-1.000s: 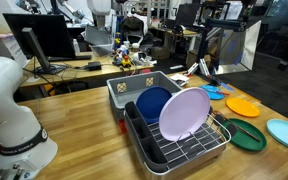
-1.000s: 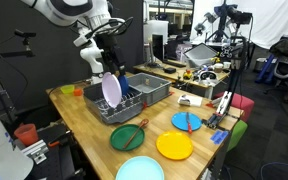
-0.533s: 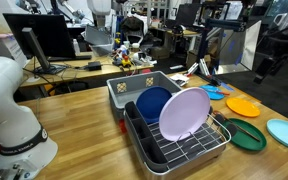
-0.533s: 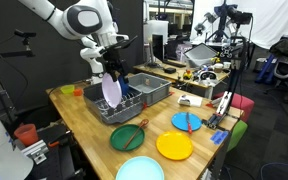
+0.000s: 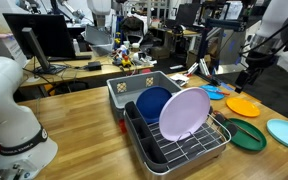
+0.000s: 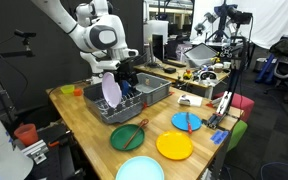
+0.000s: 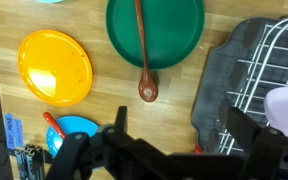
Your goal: Put the brown spoon onto the drying rack.
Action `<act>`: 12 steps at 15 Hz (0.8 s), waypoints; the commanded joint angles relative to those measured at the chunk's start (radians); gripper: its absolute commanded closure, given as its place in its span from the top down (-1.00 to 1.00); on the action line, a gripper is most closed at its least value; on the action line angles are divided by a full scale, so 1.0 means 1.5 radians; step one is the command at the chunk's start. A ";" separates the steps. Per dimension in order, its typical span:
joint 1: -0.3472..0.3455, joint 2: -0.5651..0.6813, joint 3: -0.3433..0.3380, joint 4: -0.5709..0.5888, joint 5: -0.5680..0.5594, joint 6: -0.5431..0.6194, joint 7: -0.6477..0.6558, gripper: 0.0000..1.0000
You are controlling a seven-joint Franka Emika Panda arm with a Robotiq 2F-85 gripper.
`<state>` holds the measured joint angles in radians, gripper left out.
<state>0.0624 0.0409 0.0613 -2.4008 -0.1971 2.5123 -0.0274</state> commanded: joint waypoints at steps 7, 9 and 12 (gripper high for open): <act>0.003 0.063 -0.008 0.037 -0.040 0.000 0.005 1.00; 0.003 0.063 -0.008 0.038 -0.040 0.000 0.005 1.00; 0.008 0.091 -0.013 0.047 -0.070 0.024 0.033 1.00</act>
<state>0.0642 0.1379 0.0540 -2.3452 -0.2628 2.5163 -0.0138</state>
